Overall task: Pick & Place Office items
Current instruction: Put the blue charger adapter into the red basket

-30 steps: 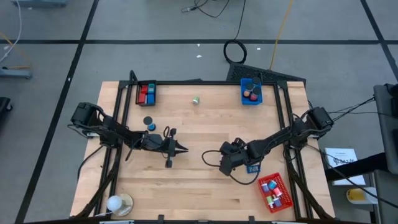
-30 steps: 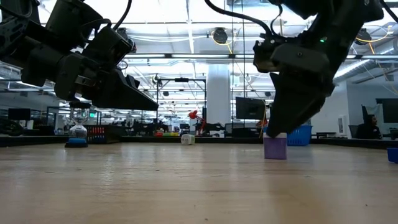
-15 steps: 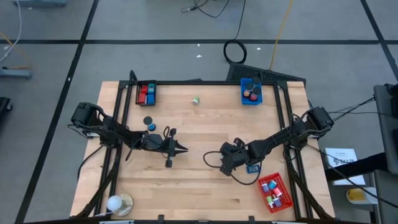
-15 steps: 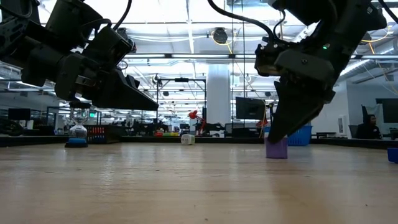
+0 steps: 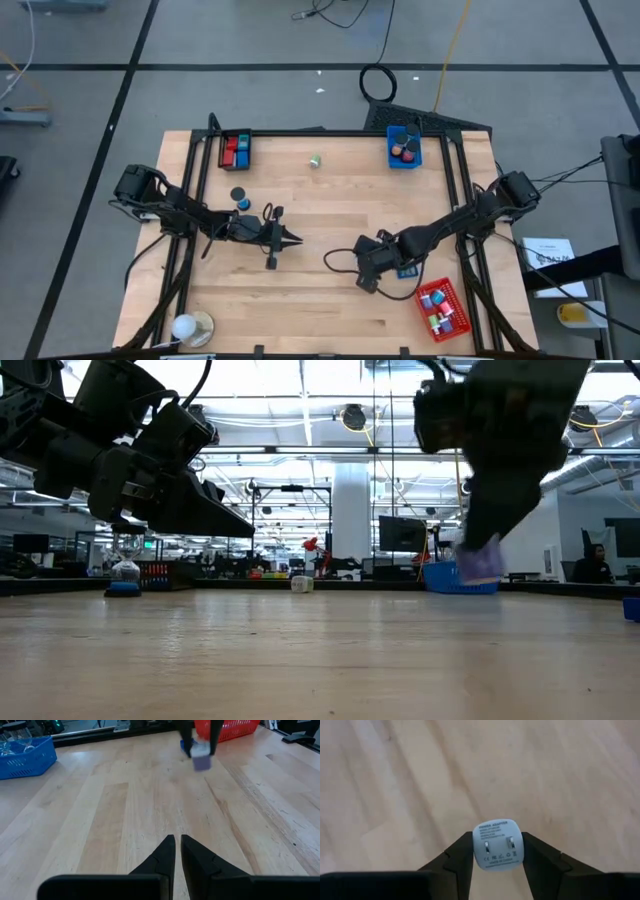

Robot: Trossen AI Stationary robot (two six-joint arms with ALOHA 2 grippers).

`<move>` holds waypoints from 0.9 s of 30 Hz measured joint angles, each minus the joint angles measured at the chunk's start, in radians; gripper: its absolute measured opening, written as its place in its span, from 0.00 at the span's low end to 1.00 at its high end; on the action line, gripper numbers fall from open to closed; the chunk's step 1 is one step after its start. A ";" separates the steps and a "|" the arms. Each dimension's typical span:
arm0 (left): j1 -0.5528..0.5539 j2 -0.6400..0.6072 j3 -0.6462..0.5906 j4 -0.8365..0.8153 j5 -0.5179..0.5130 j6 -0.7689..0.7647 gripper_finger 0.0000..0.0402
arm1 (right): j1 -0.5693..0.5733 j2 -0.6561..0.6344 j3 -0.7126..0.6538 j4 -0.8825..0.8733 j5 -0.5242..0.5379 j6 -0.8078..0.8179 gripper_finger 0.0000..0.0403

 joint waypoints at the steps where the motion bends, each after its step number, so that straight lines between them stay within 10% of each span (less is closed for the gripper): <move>1: 0.000 0.000 0.000 0.000 0.000 0.000 0.09 | 0.008 0.000 0.030 -0.061 -0.017 0.019 0.33; 10: 0.000 0.000 0.000 -0.002 -0.002 0.000 0.09 | 0.097 -0.012 0.289 -0.508 -0.221 0.301 0.33; 27: 0.000 0.000 0.000 -0.004 -0.002 0.000 0.09 | 0.297 -0.014 0.317 -0.680 -0.484 0.767 0.33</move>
